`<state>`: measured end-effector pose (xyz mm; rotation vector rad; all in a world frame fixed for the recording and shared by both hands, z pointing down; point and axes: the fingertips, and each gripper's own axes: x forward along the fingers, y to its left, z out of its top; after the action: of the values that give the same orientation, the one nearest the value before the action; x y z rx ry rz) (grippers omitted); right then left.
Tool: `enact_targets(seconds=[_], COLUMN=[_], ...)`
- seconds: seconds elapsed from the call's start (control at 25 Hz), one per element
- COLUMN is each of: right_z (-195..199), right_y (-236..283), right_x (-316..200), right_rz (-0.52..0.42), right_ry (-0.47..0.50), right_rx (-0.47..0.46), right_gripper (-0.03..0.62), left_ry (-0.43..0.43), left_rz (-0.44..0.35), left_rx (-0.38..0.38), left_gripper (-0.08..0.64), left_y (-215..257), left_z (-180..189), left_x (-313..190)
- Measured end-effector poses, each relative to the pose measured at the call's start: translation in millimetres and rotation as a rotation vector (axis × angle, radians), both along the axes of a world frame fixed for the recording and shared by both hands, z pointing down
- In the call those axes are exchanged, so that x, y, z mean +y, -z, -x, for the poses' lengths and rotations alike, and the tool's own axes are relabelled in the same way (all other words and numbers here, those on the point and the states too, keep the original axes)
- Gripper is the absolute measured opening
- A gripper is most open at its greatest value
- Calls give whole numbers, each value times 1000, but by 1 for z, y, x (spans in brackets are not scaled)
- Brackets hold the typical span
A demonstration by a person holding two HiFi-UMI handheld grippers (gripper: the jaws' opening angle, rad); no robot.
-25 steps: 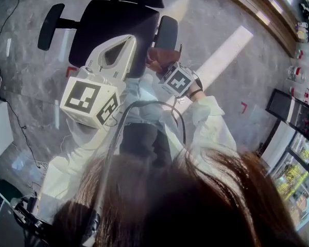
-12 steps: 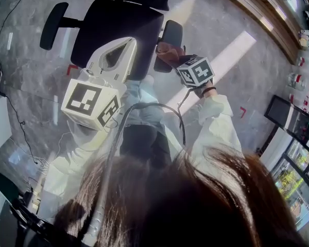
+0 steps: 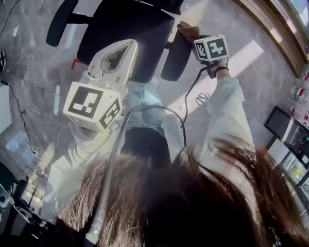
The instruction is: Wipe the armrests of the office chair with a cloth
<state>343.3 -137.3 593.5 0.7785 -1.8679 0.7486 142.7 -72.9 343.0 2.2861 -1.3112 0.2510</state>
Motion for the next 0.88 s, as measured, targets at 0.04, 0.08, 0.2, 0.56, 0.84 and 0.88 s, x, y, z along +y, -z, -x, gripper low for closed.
enact_targets(seconds=[0.04,0.08,0.2,0.56,0.84,0.88], right_z=[1,3,12,43,61,63], right_y=[-1,-3,-13,-26,-20,-19], right_x=[-7,-12,-17,24,81,90], right_rz=[-10,-16,2,71,130,143], right_ry=[0,1,25,175,265,270], right_rx=[15,25,49,86,53,42], right_gripper=[26,26,26,26,26,26], left_ry=[4,8,17,8,-22,-26], left_rz=[0,1,3,-1,-19,-22], left_rx=[-1,-2,-4,3,18,21], left_gripper=[2,2,2,2,2,2], left_y=[0,-1,-2,0,5,5], left_z=[2,3,5,8,2,1], left_x=[1,2,3,6,21,22])
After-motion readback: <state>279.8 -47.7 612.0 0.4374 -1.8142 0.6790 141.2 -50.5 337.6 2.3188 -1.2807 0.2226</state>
